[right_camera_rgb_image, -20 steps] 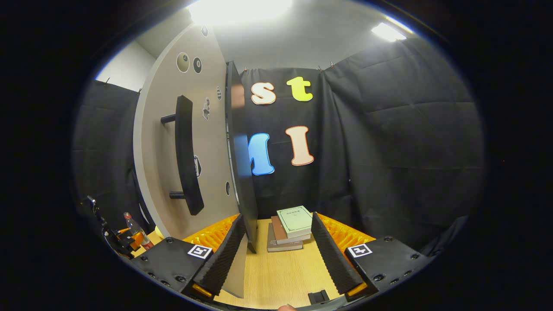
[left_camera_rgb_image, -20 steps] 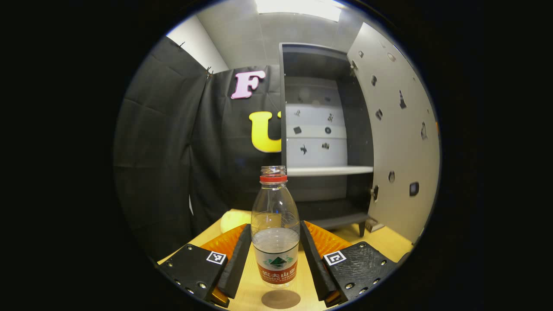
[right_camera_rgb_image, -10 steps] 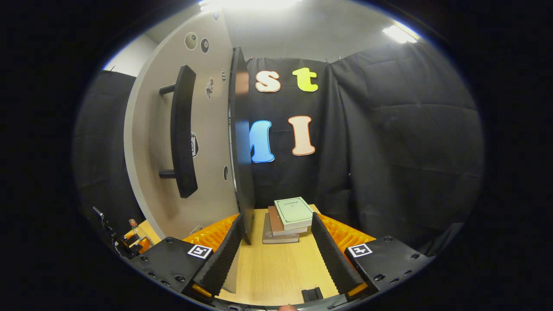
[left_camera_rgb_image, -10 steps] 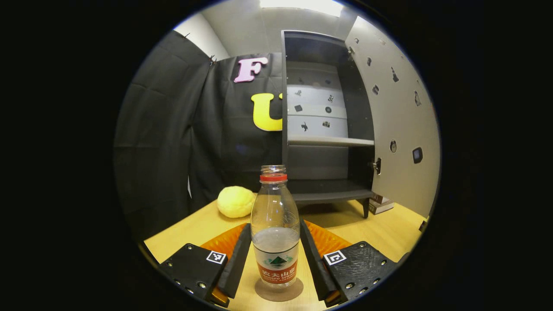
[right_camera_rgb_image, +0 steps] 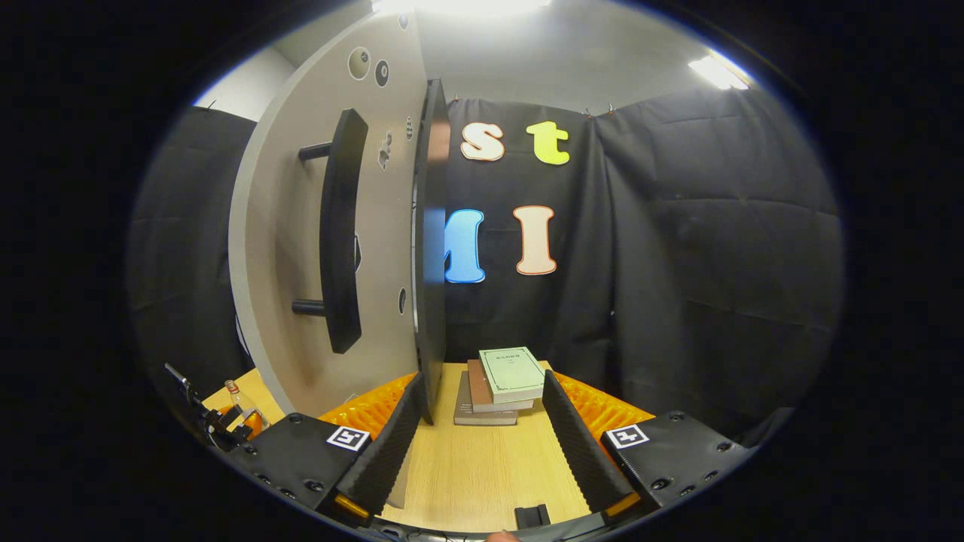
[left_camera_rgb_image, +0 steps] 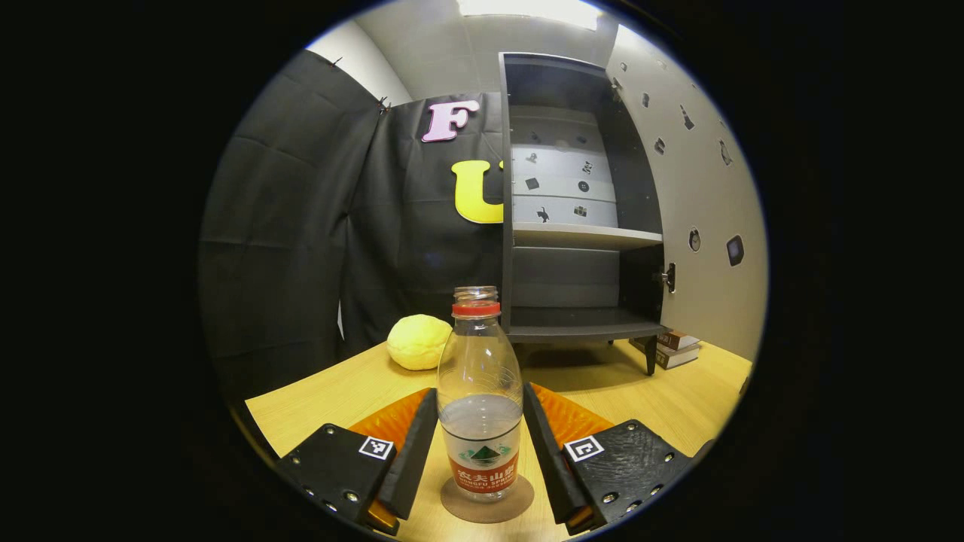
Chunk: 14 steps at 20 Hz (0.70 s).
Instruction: Open the cabinet door with the right hand, grasp the bottle in the cabinet with the left hand and place it on the coaster, then close the cabinet door with the right hand.
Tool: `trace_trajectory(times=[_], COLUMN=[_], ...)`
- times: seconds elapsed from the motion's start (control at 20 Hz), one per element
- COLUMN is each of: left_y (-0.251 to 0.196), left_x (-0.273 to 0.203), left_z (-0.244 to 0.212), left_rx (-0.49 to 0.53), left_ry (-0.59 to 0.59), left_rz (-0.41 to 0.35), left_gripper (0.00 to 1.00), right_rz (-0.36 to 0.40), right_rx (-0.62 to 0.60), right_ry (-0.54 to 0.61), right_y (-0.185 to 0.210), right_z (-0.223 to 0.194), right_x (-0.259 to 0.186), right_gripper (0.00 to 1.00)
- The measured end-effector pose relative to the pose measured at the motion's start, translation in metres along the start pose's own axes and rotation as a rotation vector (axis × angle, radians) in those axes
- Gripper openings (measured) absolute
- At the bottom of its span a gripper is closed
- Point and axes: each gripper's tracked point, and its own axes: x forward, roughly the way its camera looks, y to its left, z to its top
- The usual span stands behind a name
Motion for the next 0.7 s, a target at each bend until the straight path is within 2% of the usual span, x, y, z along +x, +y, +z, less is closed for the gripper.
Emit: trace_trajectory(times=[0.35, 0.65, 0.7], left_y=[-0.003, -0.017, -0.018], left_x=[-0.01, -0.023, -0.027], left_z=[0.024, 0.089, 0.101], left_rx=[0.034, 0.047, 0.051], left_ry=[0.024, -0.026, -0.033], left_rz=[-0.01, -0.029, -0.029], left_gripper=[0.66, 0.66, 0.65], right_rz=[0.027, 0.052, 0.056], right_rx=[0.045, 0.108, 0.116], right_ry=[-0.012, -0.05, -0.059], right_y=[0.001, -0.004, -0.004], right_z=[0.0, 0.015, 0.02], right_x=[0.0, 0.0, 0.0], right_gripper=[0.98, 0.98, 0.93])
